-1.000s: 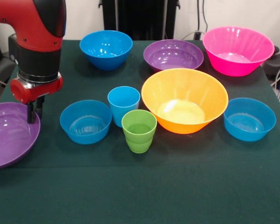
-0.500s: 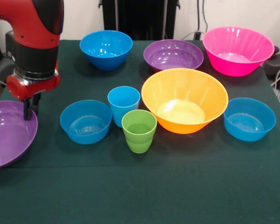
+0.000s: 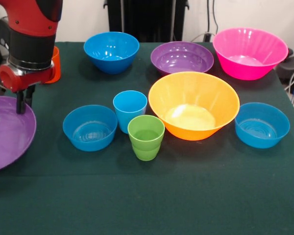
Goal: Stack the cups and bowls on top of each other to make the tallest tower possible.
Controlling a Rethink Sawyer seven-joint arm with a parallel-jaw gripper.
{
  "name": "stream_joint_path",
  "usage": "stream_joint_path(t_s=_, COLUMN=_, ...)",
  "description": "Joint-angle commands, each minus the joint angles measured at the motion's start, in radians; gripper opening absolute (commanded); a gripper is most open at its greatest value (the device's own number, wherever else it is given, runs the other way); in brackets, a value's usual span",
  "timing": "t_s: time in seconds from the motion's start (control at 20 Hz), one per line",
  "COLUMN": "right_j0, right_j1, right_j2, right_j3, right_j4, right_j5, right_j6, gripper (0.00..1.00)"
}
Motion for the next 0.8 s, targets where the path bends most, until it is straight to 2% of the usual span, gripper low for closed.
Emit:
stream_joint_path(t_s=0.05, right_j0=0.025, right_j1=-0.004, right_j2=-0.04, right_j3=0.054, right_j4=-0.02, right_j5=-0.067, right_j6=-0.023, gripper=0.0)
stream_joint_path(t_s=0.35, right_j0=0.036, right_j1=-0.024, right_j2=-0.051, right_j3=0.07, right_j4=-0.018, right_j5=-0.073, right_j6=0.001, gripper=0.0)
stream_joint_path(t_s=0.55, right_j0=0.039, right_j1=-0.066, right_j2=-0.045, right_j3=0.104, right_j4=0.01, right_j5=-0.062, right_j6=0.009, gripper=0.0)
stream_joint_path(t_s=0.8, right_j0=0.003, right_j1=-0.131, right_j2=0.013, right_j3=0.186, right_j4=0.125, right_j5=-0.041, right_j6=-0.007, gripper=0.0)
